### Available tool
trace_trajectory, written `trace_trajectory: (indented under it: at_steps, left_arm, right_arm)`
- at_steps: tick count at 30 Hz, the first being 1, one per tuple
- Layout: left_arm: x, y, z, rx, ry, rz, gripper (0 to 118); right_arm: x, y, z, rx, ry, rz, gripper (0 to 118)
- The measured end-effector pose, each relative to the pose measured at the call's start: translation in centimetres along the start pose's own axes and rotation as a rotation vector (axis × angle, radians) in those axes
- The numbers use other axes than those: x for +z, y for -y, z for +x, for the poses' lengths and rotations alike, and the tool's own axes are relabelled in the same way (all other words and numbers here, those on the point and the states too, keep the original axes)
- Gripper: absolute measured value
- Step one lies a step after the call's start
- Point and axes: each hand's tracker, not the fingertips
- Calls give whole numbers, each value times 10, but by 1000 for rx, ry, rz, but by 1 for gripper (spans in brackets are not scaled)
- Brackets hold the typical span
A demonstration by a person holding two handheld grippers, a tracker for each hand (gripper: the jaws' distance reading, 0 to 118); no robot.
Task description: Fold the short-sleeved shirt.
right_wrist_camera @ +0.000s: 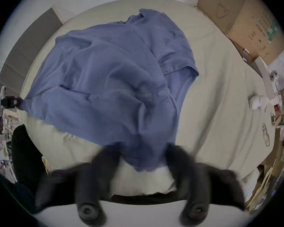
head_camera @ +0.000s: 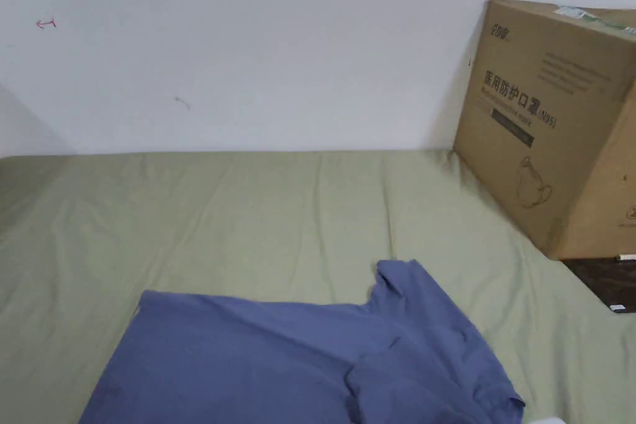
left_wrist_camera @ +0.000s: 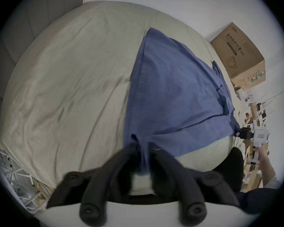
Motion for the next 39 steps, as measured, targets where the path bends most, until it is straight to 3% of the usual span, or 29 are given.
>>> trace_trajectory:
  at_steps: [1, 2, 4, 6, 12, 13, 14, 15, 16, 17, 18, 21, 25, 31, 32, 34, 35, 39]
  left_arm:
    - [0, 0, 3, 8, 30, 1, 51]
    - [1, -1, 6, 12, 44, -2, 77]
    - [5, -3, 16, -7, 67, 3, 96]
    - [14, -8, 32, -80, 71, 53, 103]
    - [37, -32, 76, -134, 126, 238, 103]
    - [38, -37, 84, -133, 127, 254, 101]
    - [38, -42, 91, -137, 137, 267, 89]
    - [38, -47, 97, -141, 154, 277, 71]
    - [35, -53, 103, -149, 162, 286, 43]
    - [32, -59, 109, -166, 165, 287, 9]
    - [27, -66, 115, -184, 162, 285, 4]
    - [4, -91, 125, -260, 121, 285, 3]
    - [-36, -152, 119, -322, 6, 235, 0]
    - [-113, -264, 74, -272, -86, 163, 0]
    - [-126, -277, 69, -262, -102, 143, 8]
    - [-147, -293, 57, -220, -137, 138, 74]
    - [-158, -299, 51, -198, -135, 130, 100]
    - [-195, -315, 46, -147, -136, 117, 102]
  right_arm:
    - [3, 3, -1, -18, 5, 17, 104]
    - [9, 4, -2, -28, 9, 39, 107]
    - [21, 1, -5, -38, 0, 54, 107]
    - [37, -5, -7, -58, -2, 124, 107]
    - [83, -33, -25, -83, -20, 359, 104]
    - [89, -39, -28, -87, -43, 394, 92]
    - [94, -43, -29, -75, -106, 437, 59]
    - [97, -49, -31, -55, -182, 471, 25]
    - [98, -56, -32, -51, -226, 491, 5]
    - [95, -65, -33, -50, -225, 496, 4]
    - [93, -70, -34, -64, -206, 501, 3]
    - [80, -90, -31, -86, -302, 509, 2]
    - [65, -107, -29, -90, -295, 492, 2]
    - [34, -123, -18, -116, -263, 416, 2]
    - [29, -124, -15, -126, -264, 410, 2]
    - [21, -127, -12, -146, -265, 396, 2]
    - [17, -130, -11, -154, -270, 389, 2]
    - [7, -139, -9, -157, -274, 375, 2]
